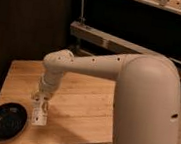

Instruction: Place the bottle in the ceramic bowl

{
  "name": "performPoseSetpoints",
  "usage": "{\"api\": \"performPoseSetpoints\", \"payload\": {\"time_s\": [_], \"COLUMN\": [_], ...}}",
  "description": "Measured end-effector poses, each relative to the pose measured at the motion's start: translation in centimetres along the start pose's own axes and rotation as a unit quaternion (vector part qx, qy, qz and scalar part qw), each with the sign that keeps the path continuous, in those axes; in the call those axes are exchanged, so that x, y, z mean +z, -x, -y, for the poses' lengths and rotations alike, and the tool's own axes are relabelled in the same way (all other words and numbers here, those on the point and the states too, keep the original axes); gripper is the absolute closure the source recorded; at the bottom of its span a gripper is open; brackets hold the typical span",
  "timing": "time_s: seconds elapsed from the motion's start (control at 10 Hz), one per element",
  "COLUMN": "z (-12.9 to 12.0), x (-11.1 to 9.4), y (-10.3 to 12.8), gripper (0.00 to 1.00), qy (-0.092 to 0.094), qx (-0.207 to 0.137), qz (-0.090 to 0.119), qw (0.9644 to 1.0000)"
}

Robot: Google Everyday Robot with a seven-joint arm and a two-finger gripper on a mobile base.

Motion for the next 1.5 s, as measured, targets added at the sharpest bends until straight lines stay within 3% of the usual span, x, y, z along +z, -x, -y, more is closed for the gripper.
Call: {"api": "performPoseSetpoints", "payload": {"time_s": [0.3,0.8,1.2,1.5], "z": [-1.0,-2.5,-3.1,-4.2], "x": [-0.4,0.2,0.4,1.1], "y": [0.8,0.9,2.2,3.3], "gripper": [1.00,1.00,1.00,1.00], "qy": [0.024,0.052,0.049,0.027], "qx": [-0.020,-0.017,-0.020,-0.027], "qz": [-0.007,0.017,0.020,0.000], "qw": [0.9995,0.9984,0.9984,0.9993]}}
